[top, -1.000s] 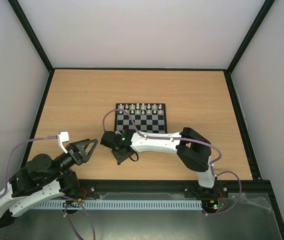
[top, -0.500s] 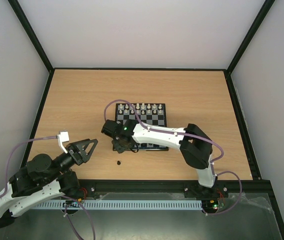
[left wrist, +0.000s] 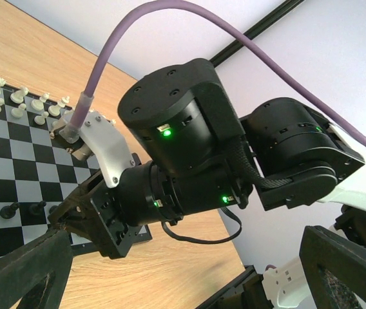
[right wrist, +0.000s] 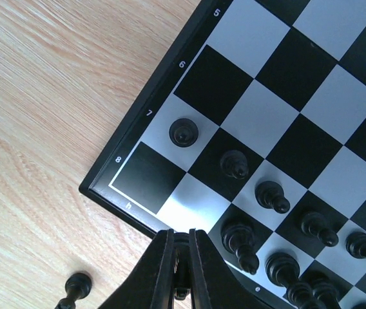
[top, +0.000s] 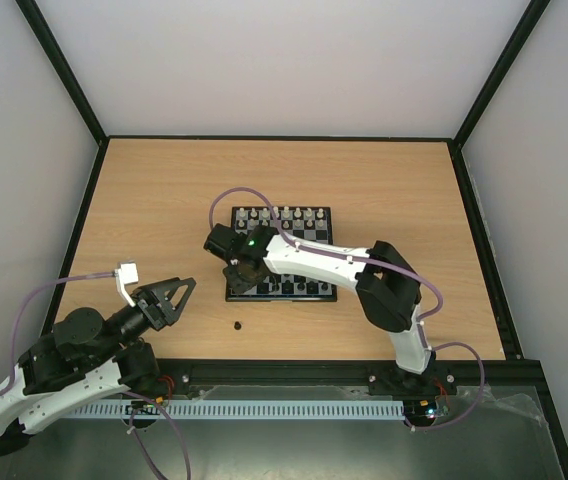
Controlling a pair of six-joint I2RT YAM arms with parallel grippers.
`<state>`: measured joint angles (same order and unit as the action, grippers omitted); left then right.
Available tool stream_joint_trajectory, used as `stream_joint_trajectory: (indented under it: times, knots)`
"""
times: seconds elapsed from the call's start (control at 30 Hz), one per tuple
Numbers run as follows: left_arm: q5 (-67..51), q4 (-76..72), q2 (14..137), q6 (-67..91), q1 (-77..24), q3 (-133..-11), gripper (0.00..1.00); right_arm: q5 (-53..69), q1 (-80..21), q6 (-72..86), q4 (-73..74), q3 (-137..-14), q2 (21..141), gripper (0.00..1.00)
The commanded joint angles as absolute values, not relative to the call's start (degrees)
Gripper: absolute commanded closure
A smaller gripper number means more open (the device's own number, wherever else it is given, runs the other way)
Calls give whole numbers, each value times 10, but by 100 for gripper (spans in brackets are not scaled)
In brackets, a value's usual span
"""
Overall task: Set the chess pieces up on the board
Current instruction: Place the chess piece on the chessboard.
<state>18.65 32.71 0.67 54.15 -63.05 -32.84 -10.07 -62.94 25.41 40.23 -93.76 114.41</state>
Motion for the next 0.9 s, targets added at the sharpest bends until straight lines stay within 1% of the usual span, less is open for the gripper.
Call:
stream_joint_trajectory:
  times: [0.0, 0.87]
  knots:
    - [190, 327, -3, 532, -631, -339, 1, -95, -622, 241, 435, -954, 1165, 92]
    - [189, 328, -3, 533, -630, -341, 1, -95, -611, 239, 407, -947, 1191, 91]
